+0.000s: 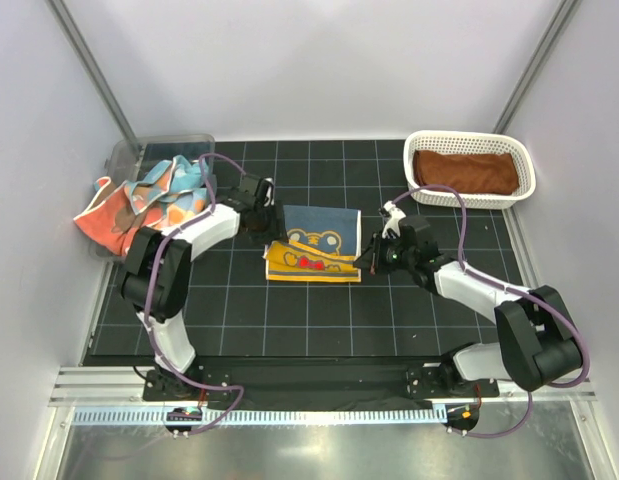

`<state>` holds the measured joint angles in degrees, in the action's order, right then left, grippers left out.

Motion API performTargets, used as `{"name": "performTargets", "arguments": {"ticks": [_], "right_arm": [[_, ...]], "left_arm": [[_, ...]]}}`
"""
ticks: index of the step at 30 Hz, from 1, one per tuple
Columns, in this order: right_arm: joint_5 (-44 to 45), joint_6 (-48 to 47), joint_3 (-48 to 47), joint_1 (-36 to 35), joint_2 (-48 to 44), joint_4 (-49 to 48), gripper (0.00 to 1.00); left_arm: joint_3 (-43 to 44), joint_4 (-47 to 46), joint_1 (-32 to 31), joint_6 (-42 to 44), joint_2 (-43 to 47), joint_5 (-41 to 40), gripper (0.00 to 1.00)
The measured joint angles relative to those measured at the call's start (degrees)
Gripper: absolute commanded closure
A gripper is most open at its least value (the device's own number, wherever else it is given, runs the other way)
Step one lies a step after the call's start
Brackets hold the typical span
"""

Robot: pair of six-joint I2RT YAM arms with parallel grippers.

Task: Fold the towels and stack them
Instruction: Fold the towel

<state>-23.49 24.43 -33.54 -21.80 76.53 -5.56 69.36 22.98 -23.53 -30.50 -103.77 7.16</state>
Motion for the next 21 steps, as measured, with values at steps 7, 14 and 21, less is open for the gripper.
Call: {"name": "performTargets", "arguments": {"ticks": [7,14,21], "right_arm": [[0.0,0.0,0.0,0.0,0.0,0.0,0.96],[0.2,0.0,-0.1,0.0,0.0,0.0,0.96],[0.3,0.0,-0.5,0.0,0.0,0.0,0.96]], "left_arm": [[3.1,2.2,0.0,4.1,-1.8,-1.0,0.50],[6.6,2.6,0.2,6.3,-5.5,-1.1,0.54],[7.0,4.4,0.2,7.1,-7.3,-1.6,0.55]]}}
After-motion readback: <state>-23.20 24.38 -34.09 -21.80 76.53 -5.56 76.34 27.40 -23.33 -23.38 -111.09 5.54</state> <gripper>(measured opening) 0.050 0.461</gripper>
